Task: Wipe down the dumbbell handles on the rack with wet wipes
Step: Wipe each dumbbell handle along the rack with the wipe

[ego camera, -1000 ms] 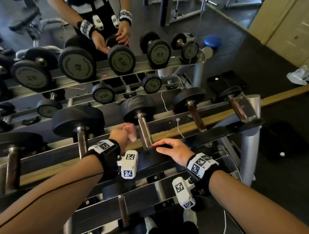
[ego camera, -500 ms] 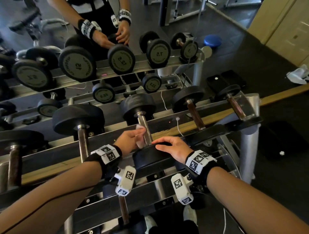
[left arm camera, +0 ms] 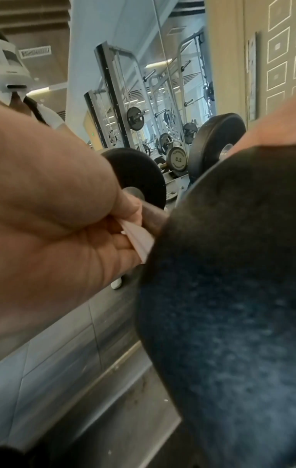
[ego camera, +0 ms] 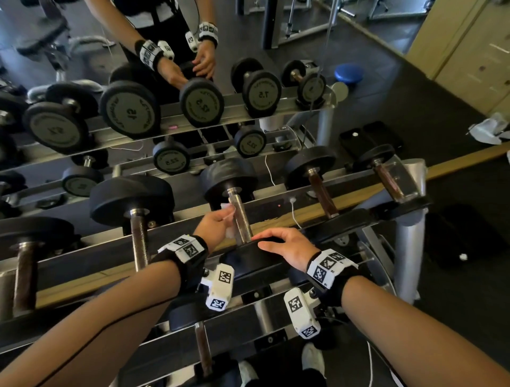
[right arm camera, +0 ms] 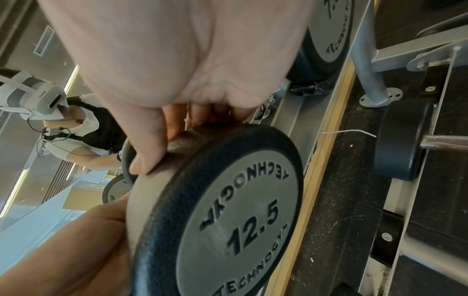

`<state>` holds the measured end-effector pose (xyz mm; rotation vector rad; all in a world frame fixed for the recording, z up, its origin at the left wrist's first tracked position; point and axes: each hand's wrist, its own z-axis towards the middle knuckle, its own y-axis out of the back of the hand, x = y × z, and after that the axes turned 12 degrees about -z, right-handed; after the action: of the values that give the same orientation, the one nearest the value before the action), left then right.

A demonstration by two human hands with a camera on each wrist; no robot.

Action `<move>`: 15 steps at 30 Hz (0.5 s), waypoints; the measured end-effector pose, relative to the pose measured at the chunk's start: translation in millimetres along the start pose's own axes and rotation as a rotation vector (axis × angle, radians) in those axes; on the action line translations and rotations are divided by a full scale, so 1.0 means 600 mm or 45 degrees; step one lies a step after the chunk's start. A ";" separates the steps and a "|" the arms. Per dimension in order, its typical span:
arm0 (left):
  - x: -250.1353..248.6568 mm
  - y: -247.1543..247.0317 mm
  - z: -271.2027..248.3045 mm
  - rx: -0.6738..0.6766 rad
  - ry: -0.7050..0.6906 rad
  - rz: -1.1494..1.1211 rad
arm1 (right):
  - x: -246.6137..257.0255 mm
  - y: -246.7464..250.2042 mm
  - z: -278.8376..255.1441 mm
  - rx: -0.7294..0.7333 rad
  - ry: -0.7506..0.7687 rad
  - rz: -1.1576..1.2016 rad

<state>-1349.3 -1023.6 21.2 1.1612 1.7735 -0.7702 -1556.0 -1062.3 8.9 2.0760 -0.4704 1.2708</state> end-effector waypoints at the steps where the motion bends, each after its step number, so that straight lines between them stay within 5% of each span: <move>1: 0.002 -0.007 -0.003 -0.005 0.003 -0.037 | -0.001 -0.001 0.001 -0.002 0.008 0.001; 5: 0.008 -0.017 -0.021 -0.001 0.071 -0.224 | -0.003 -0.005 0.002 -0.014 0.006 0.055; 15: 0.021 0.003 -0.047 0.153 0.074 0.050 | -0.001 -0.007 0.000 -0.017 0.016 0.085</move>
<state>-1359.4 -994.3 22.1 1.3056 1.7662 -0.8365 -1553.6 -1059.5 7.1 2.0551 -0.5453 1.3147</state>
